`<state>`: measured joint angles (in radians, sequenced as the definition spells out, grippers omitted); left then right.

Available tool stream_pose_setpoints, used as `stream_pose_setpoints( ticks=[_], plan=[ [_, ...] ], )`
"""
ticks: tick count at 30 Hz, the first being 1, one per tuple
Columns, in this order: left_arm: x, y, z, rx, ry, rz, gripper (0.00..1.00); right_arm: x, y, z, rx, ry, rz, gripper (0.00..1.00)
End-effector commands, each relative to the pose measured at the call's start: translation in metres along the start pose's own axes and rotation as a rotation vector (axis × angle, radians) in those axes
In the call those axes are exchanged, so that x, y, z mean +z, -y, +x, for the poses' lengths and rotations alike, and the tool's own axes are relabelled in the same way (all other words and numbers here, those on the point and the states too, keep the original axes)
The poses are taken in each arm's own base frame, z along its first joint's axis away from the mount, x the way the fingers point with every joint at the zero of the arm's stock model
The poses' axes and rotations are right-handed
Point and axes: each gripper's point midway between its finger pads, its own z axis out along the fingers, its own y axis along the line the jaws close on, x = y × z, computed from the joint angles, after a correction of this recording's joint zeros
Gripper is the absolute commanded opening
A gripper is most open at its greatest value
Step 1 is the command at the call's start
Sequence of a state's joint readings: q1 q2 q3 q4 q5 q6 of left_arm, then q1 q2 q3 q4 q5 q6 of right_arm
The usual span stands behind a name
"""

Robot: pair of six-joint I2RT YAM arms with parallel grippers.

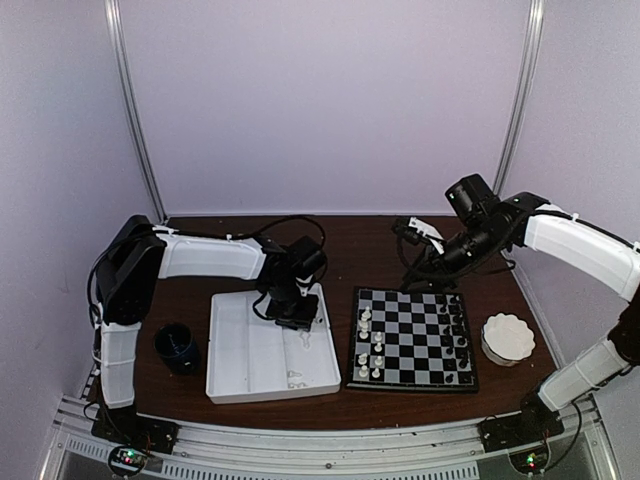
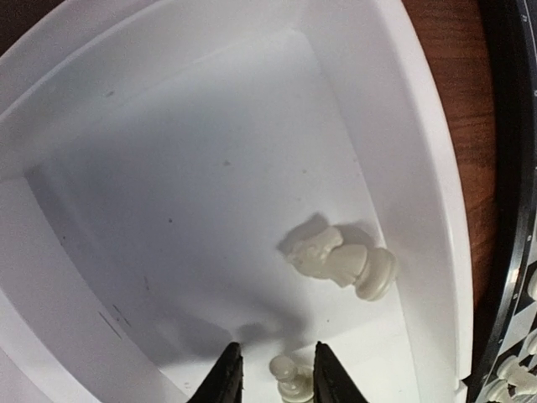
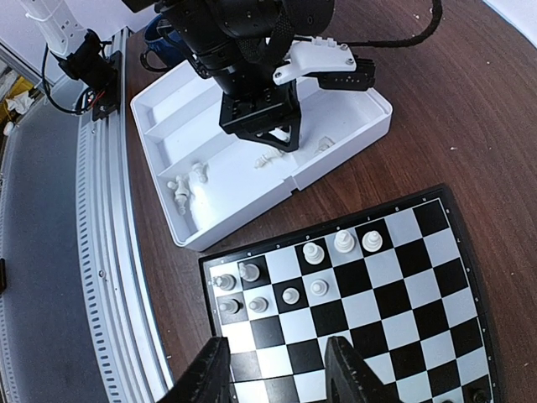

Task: Set up the chess pieces on the board
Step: Pick up the bishop from the storage box.

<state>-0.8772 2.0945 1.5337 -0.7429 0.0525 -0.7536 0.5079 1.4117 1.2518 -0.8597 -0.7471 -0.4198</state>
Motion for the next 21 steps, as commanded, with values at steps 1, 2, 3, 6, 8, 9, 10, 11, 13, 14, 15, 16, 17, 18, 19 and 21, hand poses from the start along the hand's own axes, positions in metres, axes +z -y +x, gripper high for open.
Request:
stream_pose_setpoints(
  ticks=[1,2,3,6,8,9,10,11,13,14,15,16,17,18,19,21],
  plan=[
    [0.001,0.002,0.004,0.015,-0.030,0.001,0.28,-0.005,-0.002,-0.003,-0.012,0.026,0.005,0.41],
    [0.002,0.002,0.004,0.010,-0.031,0.007,0.26,-0.006,-0.002,-0.003,-0.012,0.027,0.006,0.41],
    [0.005,0.003,0.004,0.002,-0.034,0.017,0.24,-0.005,-0.002,-0.004,-0.012,0.028,0.006,0.41],
    [0.012,0.005,0.001,-0.044,-0.038,0.062,0.18,-0.005,-0.001,-0.004,-0.009,0.029,0.004,0.41],
    [0.014,0.006,-0.001,-0.071,-0.046,0.090,0.12,-0.005,-0.002,-0.004,-0.009,0.028,0.001,0.41],
    [0.014,0.007,-0.002,-0.074,-0.046,0.095,0.10,-0.005,-0.002,-0.004,-0.009,0.029,0.002,0.41],
    [0.013,0.008,-0.003,-0.076,-0.047,0.099,0.09,-0.006,-0.003,-0.004,-0.009,0.028,0.001,0.41],
    [0.011,0.009,-0.003,-0.074,-0.044,0.103,0.07,-0.006,-0.003,-0.004,-0.010,0.029,0.003,0.41],
    [0.004,0.010,-0.006,-0.071,-0.025,0.106,0.06,-0.007,-0.003,-0.004,-0.011,0.030,0.006,0.41],
    [-0.002,0.011,-0.008,-0.070,-0.014,0.112,0.05,-0.007,-0.003,-0.003,-0.011,0.029,0.005,0.41],
    [-0.008,0.013,-0.011,-0.067,0.001,0.120,0.05,-0.007,-0.003,-0.004,-0.012,0.029,0.006,0.41],
    [-0.018,0.016,-0.015,-0.064,0.020,0.132,0.04,-0.008,-0.003,-0.004,-0.013,0.028,0.006,0.41],
    [-0.029,0.019,-0.019,-0.061,0.044,0.146,0.04,-0.008,-0.003,-0.004,-0.013,0.029,0.007,0.41],
    [-0.043,0.023,-0.025,-0.058,0.078,0.165,0.04,-0.008,-0.003,-0.005,-0.013,0.029,0.007,0.41],
    [-0.061,0.029,-0.033,-0.051,0.127,0.197,0.04,-0.009,-0.003,-0.006,-0.011,0.031,0.007,0.41],
    [-0.098,0.038,-0.048,-0.046,0.243,0.255,0.04,-0.009,-0.001,-0.011,-0.002,0.040,0.009,0.40]
  ],
)
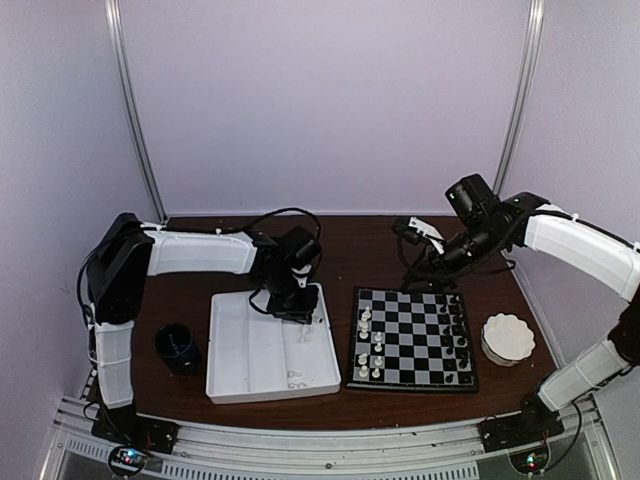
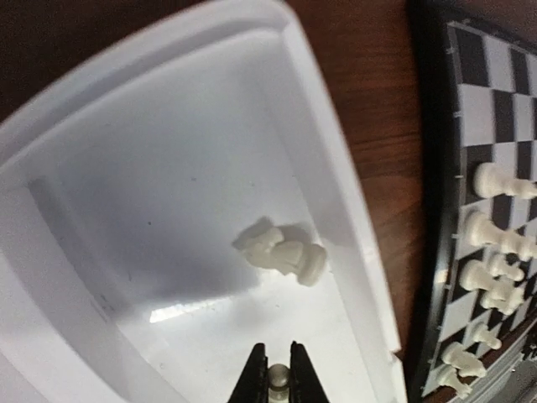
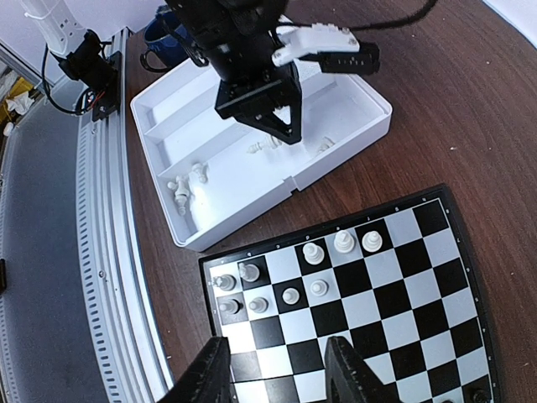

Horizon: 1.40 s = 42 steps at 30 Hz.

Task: Set up the chess pieces on the board
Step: Pick up the bishop from the storage box, then pass from the left arm to the right

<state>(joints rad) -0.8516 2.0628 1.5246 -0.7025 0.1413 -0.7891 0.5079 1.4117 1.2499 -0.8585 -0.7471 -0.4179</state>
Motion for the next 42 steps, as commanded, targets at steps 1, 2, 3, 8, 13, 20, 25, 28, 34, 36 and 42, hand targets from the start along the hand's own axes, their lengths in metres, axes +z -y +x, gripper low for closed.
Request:
stream_pose_setpoints(
  ticks=[1,2,3,8,13,20,25,28,34,36,42],
  plan=[
    [-0.101,0.045,-0.046,0.026,0.296,0.199,0.04,-0.010,-0.001,-0.016,-0.001,0.048,0.009,0.40],
    [-0.117,0.051,-0.052,0.029,0.358,0.239,0.04,-0.010,0.000,-0.021,0.006,0.057,0.007,0.40],
    [-0.135,0.057,-0.059,0.031,0.421,0.280,0.03,-0.011,0.002,-0.026,0.018,0.067,0.006,0.40],
    [-0.203,0.074,-0.078,0.049,0.692,0.433,0.03,-0.007,0.001,-0.067,0.120,0.178,-0.098,0.40],
    [-0.256,0.084,-0.082,0.076,0.919,0.579,0.02,-0.005,-0.007,-0.121,0.290,0.355,-0.334,0.43],
    [-0.297,0.097,-0.076,0.064,1.057,0.792,0.01,-0.001,-0.021,-0.175,0.474,0.505,-0.687,0.49],
    [-0.305,0.101,-0.073,0.036,1.070,0.884,0.00,0.016,-0.033,-0.177,0.489,0.467,-0.723,0.50],
    [-0.306,0.099,-0.073,0.013,1.080,0.909,0.00,0.019,-0.041,-0.177,0.495,0.458,-0.749,0.50],
    [-0.308,0.099,-0.073,0.006,1.099,0.939,0.00,0.019,-0.049,-0.175,0.505,0.441,-0.776,0.47],
    [-0.306,0.098,-0.073,0.000,1.103,0.940,0.00,0.017,-0.053,-0.175,0.497,0.441,-0.782,0.44],
    [-0.301,0.099,-0.074,-0.019,1.086,0.952,0.00,0.013,-0.056,-0.176,0.485,0.451,-0.782,0.34]
  ],
)
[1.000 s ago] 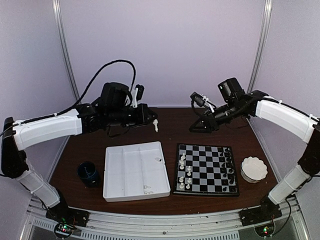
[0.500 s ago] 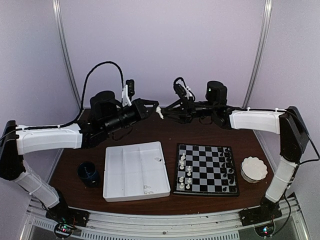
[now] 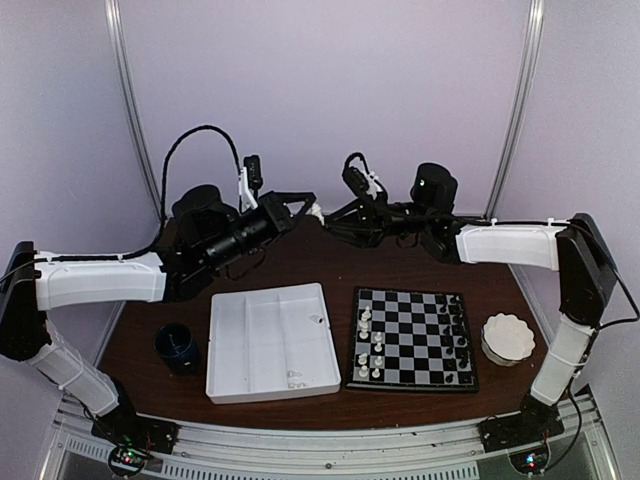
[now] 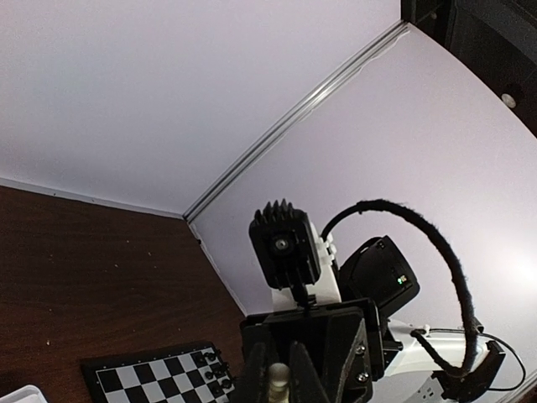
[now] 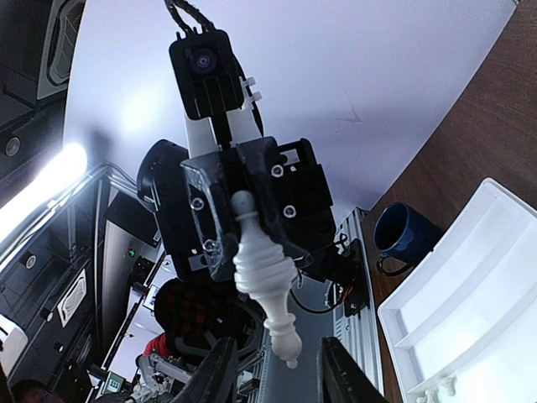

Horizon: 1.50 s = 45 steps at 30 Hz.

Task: Set up the chess pieces on the board
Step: Pass from the left arm to the right, then place the bishop on f1.

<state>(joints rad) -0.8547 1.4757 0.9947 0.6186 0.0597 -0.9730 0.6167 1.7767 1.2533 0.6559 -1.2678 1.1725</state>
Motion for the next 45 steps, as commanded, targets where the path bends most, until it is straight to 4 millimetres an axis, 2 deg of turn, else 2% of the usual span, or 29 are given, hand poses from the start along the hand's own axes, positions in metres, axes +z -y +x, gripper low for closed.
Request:
stream_pose_setpoints(
  ticks=[1,12,17,23,26,27,29,33,36,38,41,45],
  plan=[
    [-0.001,0.013,-0.007,-0.028,0.039,0.061,0.00,-0.001,-0.021,0.002,-0.057,-0.006,-0.036,0.33],
    [0.002,0.008,-0.001,-0.061,0.030,0.065,0.00,-0.001,-0.030,-0.003,-0.077,0.006,-0.056,0.25],
    [0.002,0.005,0.002,-0.069,0.030,0.066,0.00,-0.002,-0.029,-0.002,-0.085,0.006,-0.046,0.13],
    [-0.002,-0.003,0.002,-0.037,0.023,0.032,0.00,-0.010,-0.014,0.005,-0.121,-0.030,0.027,0.03],
    [-0.012,-0.009,-0.008,0.030,-0.002,-0.036,0.00,-0.028,0.004,0.019,-0.175,-0.095,0.171,0.01],
    [-0.017,-0.014,-0.012,0.062,-0.018,-0.077,0.00,-0.037,0.012,0.029,-0.208,-0.137,0.248,0.01],
    [-0.027,-0.022,-0.020,0.138,-0.056,-0.156,0.00,-0.051,0.016,0.042,-0.331,-0.250,0.392,0.01],
    [-0.048,-0.043,-0.036,0.275,-0.139,-0.317,0.00,-0.087,0.040,0.077,-0.491,-0.551,0.649,0.01],
    [-0.064,-0.070,-0.047,0.323,-0.211,-0.440,0.00,-0.118,0.058,0.089,-0.593,-0.747,0.832,0.01],
    [-0.073,-0.081,-0.052,0.348,-0.231,-0.471,0.00,-0.132,0.065,0.096,-0.671,-0.893,0.914,0.01],
    [-0.082,-0.092,-0.057,0.381,-0.234,-0.494,0.00,-0.142,0.073,0.105,-0.808,-1.113,1.002,0.01],
    [-0.093,-0.100,-0.063,0.419,-0.222,-0.504,0.00,-0.144,0.086,0.118,-0.947,-1.404,1.087,0.01]
  ],
)
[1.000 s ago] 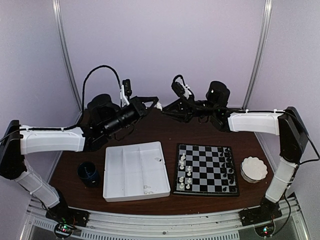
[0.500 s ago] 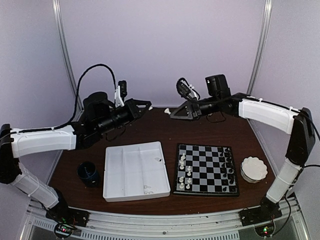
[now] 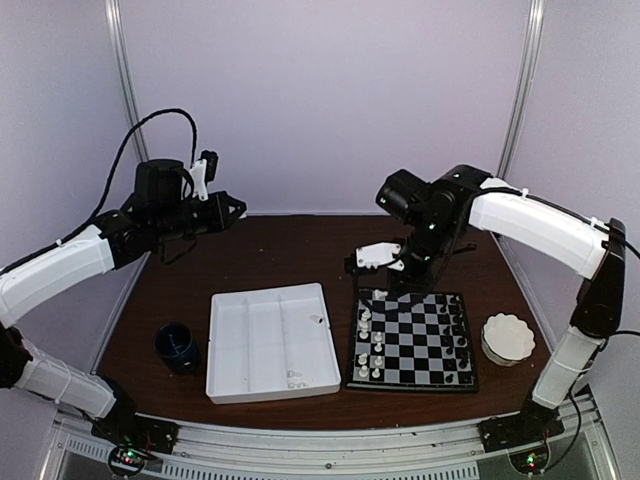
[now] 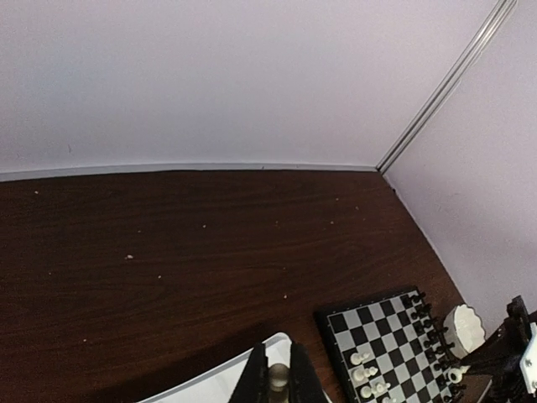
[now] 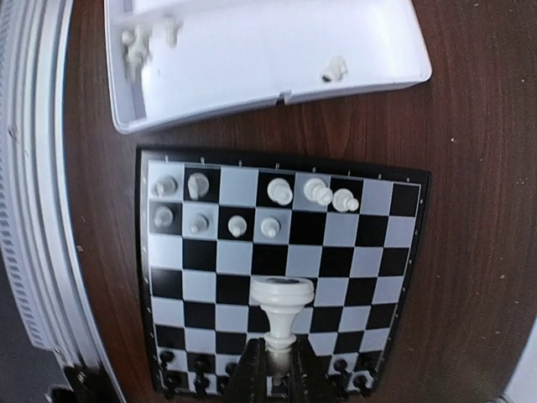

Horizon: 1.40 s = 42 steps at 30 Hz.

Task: Set up the chess pieces on the board
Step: Place the bishop on f1.

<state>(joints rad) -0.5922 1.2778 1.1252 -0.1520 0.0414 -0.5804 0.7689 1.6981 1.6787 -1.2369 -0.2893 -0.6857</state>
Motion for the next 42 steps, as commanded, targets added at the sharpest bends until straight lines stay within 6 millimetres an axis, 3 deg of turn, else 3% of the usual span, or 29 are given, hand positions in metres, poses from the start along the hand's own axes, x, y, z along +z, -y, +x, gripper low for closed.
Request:
stream_pose_setpoints(
  ticks=[1,9,20,42],
  plan=[
    [-0.012,-0.013,0.007,0.096,-0.013,-0.020,0.00,0.012,0.004,0.040,-0.328,-0.400,0.142,0.01],
    [-0.022,-0.031,0.011,0.171,0.001,-0.051,0.00,0.054,-0.010,0.031,-0.554,-0.592,0.175,0.00],
    [-0.022,-0.036,0.012,0.117,-0.018,-0.005,0.00,0.090,-0.017,0.011,-0.637,-0.682,0.128,0.00],
    [-0.021,-0.047,0.006,0.041,-0.016,0.020,0.00,0.117,-0.030,0.018,-0.620,-0.741,0.054,0.02]
  ],
)
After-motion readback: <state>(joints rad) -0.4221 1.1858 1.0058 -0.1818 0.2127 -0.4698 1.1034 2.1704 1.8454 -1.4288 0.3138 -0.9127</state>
